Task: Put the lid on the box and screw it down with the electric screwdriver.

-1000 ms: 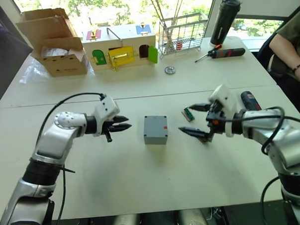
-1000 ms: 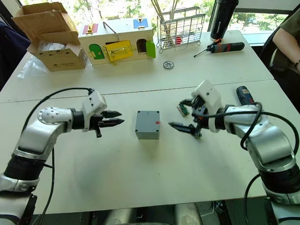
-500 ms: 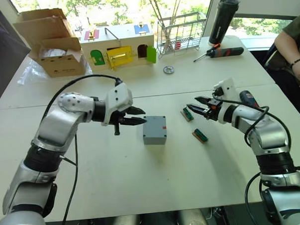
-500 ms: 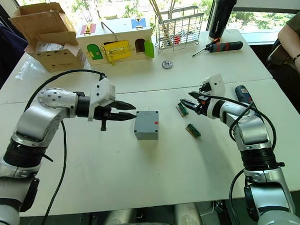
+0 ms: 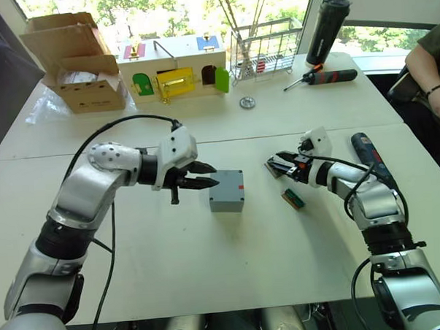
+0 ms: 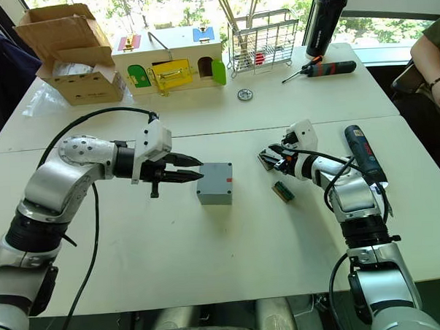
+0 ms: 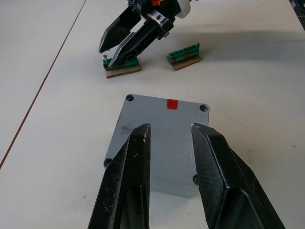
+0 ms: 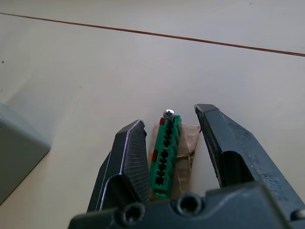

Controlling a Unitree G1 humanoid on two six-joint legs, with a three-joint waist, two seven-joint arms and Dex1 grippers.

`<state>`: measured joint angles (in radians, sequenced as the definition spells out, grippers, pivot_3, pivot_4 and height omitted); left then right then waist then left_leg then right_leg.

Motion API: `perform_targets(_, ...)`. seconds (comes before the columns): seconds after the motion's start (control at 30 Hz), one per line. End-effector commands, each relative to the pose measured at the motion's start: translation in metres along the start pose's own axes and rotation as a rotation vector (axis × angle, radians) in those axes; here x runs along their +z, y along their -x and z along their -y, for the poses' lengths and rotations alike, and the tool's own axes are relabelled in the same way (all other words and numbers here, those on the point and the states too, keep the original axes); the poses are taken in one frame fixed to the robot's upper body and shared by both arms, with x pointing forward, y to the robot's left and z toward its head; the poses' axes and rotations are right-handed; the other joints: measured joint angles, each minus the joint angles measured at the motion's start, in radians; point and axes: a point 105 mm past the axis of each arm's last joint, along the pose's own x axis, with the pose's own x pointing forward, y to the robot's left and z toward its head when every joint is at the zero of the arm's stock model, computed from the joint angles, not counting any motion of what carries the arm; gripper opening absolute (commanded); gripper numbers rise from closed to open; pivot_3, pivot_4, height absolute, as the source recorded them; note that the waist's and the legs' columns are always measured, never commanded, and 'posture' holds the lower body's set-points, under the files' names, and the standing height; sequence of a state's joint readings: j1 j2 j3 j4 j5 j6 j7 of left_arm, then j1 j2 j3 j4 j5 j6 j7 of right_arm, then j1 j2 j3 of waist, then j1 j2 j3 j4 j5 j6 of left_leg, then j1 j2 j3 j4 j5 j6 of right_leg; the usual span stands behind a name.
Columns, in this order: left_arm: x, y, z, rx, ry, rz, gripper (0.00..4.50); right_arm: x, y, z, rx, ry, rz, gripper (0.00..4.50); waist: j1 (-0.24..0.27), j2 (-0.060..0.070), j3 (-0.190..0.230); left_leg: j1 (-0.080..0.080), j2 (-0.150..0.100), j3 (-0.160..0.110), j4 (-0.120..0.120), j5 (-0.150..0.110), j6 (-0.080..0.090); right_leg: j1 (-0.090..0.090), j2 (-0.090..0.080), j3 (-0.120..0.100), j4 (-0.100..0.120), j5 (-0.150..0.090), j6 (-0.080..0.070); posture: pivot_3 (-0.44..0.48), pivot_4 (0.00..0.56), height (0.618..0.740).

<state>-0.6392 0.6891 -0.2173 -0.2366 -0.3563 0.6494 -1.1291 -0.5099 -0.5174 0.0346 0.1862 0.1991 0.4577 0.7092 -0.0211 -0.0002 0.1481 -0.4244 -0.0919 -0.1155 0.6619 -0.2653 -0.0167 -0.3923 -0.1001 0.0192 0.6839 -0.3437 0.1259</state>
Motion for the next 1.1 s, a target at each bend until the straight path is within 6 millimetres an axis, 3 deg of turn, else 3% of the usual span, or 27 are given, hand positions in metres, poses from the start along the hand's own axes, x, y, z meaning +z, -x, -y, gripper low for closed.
perform_targets(0.03,0.007,0.007,-0.004,0.034,-0.037,0.014,1.34,0.014,-0.002,0.0,-0.004,0.028,0.05,1.89,0.001,0.0,0.0,0.0,0.0,0.0,0.0,0.0,0.0,0.0,0.0,0.0,0.0,0.0,0.0,0.0,0.15,0.74)
perform_targets(0.17,0.005,0.005,-0.006,0.048,-0.039,0.012,1.34,0.014,-0.004,-0.001,-0.006,0.022,0.053,1.89,0.001,0.0,0.0,0.0,0.0,0.0,0.0,0.0,0.0,0.0,0.0,0.0,0.0,0.0,0.0,0.0,0.15,0.74)
perform_targets(0.23,0.005,0.004,-0.006,0.049,-0.039,0.013,1.34,0.013,-0.004,-0.001,-0.01,0.021,0.052,1.34,0.001,0.0,0.0,0.0,0.0,0.0,0.0,0.0,0.0,0.0,0.0,0.0,0.0,0.0,0.0,0.0,0.15,0.74)
perform_targets(0.33,0.003,0.004,-0.006,0.05,-0.038,0.01,1.34,0.014,-0.005,0.0,-0.018,0.021,0.056,0.1,0.001,0.0,0.0,0.0,0.0,0.0,0.0,0.0,0.0,0.0,0.0,0.0,0.0,0.0,0.0,0.0,0.15,0.74)
perform_targets(0.37,0.003,0.004,-0.006,0.05,-0.038,0.009,1.34,0.014,-0.005,0.0,-0.02,0.021,0.058,0.04,0.001,0.0,0.0,0.0,0.0,0.0,0.0,0.0,0.0,0.0,0.0,0.0,0.0,0.0,0.0,0.0,0.15,0.74)
perform_targets(0.6,0.002,0.003,-0.006,0.049,-0.037,0.01,1.34,0.014,-0.004,0.001,-0.026,0.022,0.058,0.04,0.001,0.0,0.0,0.0,0.0,0.0,0.0,0.0,0.0,0.0,0.0,0.0,0.0,0.0,0.0,0.0,0.15,0.74)
perform_targets(1.1,0.0,0.0,-0.009,0.056,-0.022,0.02,1.34,0.038,0.007,0.01,-0.07,0.008,0.135,0.04,0.0,0.0,0.0,0.0,0.0,0.0,0.0,0.0,0.0,0.0,0.0,0.0,0.0,0.0,0.0,0.0,0.15,0.74)
